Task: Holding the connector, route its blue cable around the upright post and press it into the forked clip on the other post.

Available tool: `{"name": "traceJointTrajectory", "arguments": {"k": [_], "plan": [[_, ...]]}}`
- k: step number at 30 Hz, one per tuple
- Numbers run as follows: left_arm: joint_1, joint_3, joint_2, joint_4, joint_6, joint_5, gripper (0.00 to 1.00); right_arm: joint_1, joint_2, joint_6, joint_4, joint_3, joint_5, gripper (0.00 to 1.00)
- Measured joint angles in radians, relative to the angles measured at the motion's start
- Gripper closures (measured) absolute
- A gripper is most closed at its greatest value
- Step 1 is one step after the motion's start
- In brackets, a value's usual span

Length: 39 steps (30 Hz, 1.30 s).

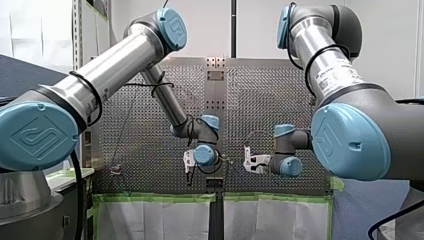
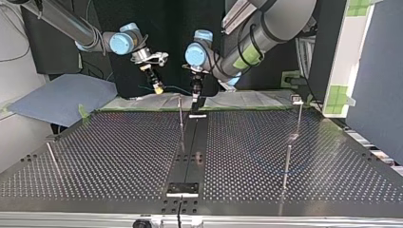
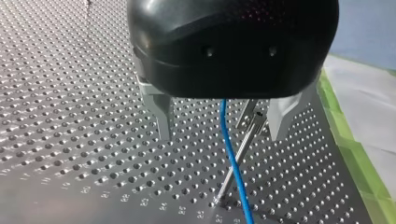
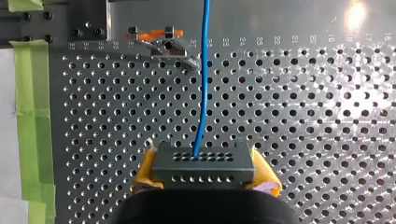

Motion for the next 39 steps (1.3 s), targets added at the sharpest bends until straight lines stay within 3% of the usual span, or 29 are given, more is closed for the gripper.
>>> {"name": "traceJointTrajectory", "arguments": {"k": [15, 21, 22, 23, 24, 25, 26, 27, 28, 36, 39], "plan": [[0.026, 0.019, -0.019, 0.001, -0.014, 0.034, 0.00, 0.004, 0.000, -0.004, 0.000, 0.000, -0.008, 1.00], [0.029, 0.019, -0.019, 0.000, 0.011, 0.042, 0.00, 0.005, 0.000, -0.004, 0.000, 0.000, -0.012, 1.00], [0.029, 0.019, -0.019, 0.001, 0.014, 0.042, 0.26, 0.005, 0.000, -0.004, 0.000, 0.000, -0.013, 1.00], [0.029, 0.019, -0.019, 0.001, 0.017, 0.042, 0.41, 0.005, 0.000, -0.004, 0.000, 0.000, -0.013, 1.00], [0.029, 0.019, -0.019, 0.001, 0.020, 0.043, 0.41, 0.005, 0.000, -0.004, 0.000, 0.000, -0.013, 1.00], [0.029, 0.019, -0.019, 0.001, 0.023, 0.044, 0.65, 0.005, 0.000, -0.004, 0.000, 0.000, -0.013, 1.00], [0.029, 0.019, -0.019, 0.001, 0.025, 0.044, 0.80, 0.005, 0.000, -0.004, 0.000, 0.000, -0.013, 1.00], [0.029, 0.019, -0.019, 0.001, 0.028, 0.045, 0.80, 0.005, 0.000, -0.004, 0.000, 0.000, -0.013, 1.00], [0.029, 0.019, -0.019, 0.001, 0.031, 0.046, 0.95, 0.005, 0.000, -0.004, 0.000, 0.000, -0.013, 1.00], [0.031, 0.019, -0.019, 0.003, 0.039, 0.074, 0.89, 0.005, 0.000, -0.004, 0.000, 0.000, -0.013, 1.00], [0.031, 0.019, -0.019, 0.003, 0.040, 0.077, 0.96, 0.005, 0.000, -0.004, 0.000, 0.000, -0.013, 1.00]]}}
